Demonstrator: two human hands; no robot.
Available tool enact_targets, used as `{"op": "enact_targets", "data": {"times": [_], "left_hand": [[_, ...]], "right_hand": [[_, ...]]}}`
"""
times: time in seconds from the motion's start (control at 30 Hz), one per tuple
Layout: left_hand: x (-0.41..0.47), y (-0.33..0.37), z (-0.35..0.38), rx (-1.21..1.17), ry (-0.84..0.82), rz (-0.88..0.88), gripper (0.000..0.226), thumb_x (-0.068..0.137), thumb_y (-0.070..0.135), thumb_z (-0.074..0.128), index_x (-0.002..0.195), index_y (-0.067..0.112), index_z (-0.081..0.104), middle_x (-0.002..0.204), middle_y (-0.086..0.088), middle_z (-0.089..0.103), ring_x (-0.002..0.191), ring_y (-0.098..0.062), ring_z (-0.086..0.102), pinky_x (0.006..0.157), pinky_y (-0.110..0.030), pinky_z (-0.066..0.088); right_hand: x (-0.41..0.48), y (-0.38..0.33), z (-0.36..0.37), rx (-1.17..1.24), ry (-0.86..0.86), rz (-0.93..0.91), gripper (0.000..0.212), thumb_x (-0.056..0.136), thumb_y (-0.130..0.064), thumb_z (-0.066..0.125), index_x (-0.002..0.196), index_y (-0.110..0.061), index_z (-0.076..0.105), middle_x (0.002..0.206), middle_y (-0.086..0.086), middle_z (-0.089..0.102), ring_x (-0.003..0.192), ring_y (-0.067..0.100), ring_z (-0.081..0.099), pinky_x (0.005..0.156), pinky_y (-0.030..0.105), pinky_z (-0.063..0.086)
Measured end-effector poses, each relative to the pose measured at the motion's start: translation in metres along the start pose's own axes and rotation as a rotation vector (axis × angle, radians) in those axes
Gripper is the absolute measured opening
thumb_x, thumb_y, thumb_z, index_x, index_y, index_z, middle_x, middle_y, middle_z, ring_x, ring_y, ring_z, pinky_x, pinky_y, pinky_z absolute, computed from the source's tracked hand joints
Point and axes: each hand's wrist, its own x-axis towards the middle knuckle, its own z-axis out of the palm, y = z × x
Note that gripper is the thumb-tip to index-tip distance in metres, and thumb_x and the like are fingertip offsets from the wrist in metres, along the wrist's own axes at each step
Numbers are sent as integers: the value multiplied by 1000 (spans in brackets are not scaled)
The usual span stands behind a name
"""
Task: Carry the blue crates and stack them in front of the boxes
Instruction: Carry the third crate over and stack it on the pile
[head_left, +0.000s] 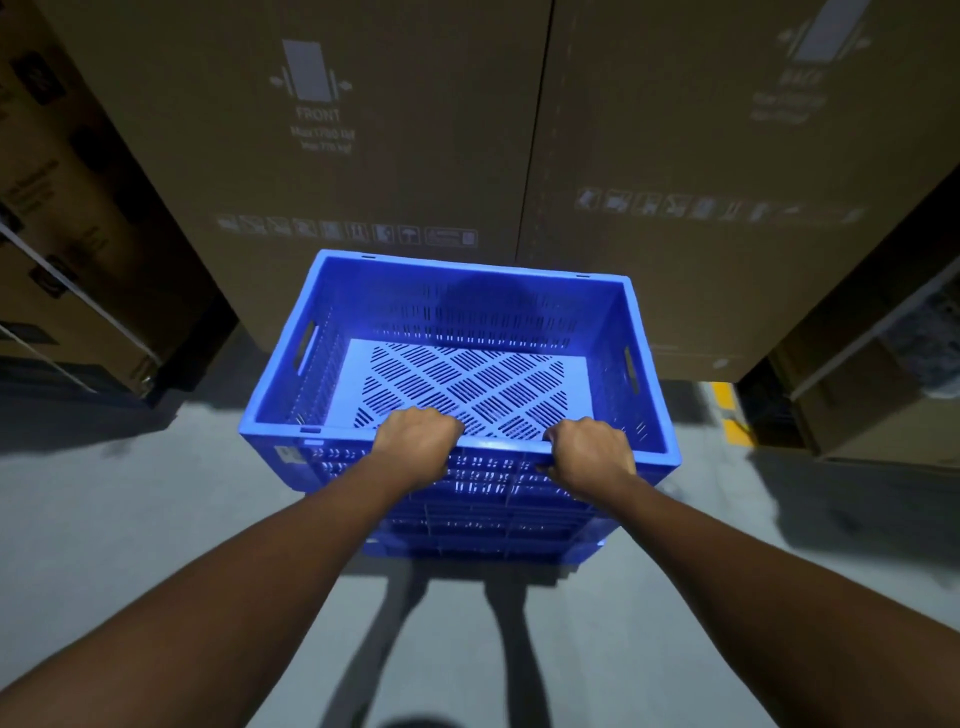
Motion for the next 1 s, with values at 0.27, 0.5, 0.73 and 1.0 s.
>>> {"op": "enact_targets", "data": {"times": [0.27,0.5,0.73,1.0], "left_hand": [[5,20,1,-20,-19,-6,19,85,11,60,102,19,59,98,-8,66,91,-32,62,66,-37,40],[3,20,0,-47,-20,-4,19,84,10,61,101,18,60,95,-6,66,89,-30,63,65,-37,42],[4,20,3,-52,-1,-14,18,85,9,60,100,17,58,93,-5,65,87,-28,62,64,-34,41],[-10,13,-5,-178,-216,-42,112,80,56,69,154,22,-9,160,-17,8,147,-38,9,113,-63,13]], "right_hand": [[-5,19,-1,-16,-40,3,32,81,-48,72,99,-22,67,91,4,70,86,27,66,74,40,53],[-5,21,3,-35,-15,-25,32,83,-48,69,101,-22,66,90,4,69,83,27,65,69,37,50],[-4,18,3,-67,-13,-22,32,86,-47,66,102,-20,64,93,4,69,85,28,65,69,37,50],[-24,-12,-17,-138,-145,201,58,83,-25,66,134,-21,39,133,14,42,125,37,37,101,66,28]]}}
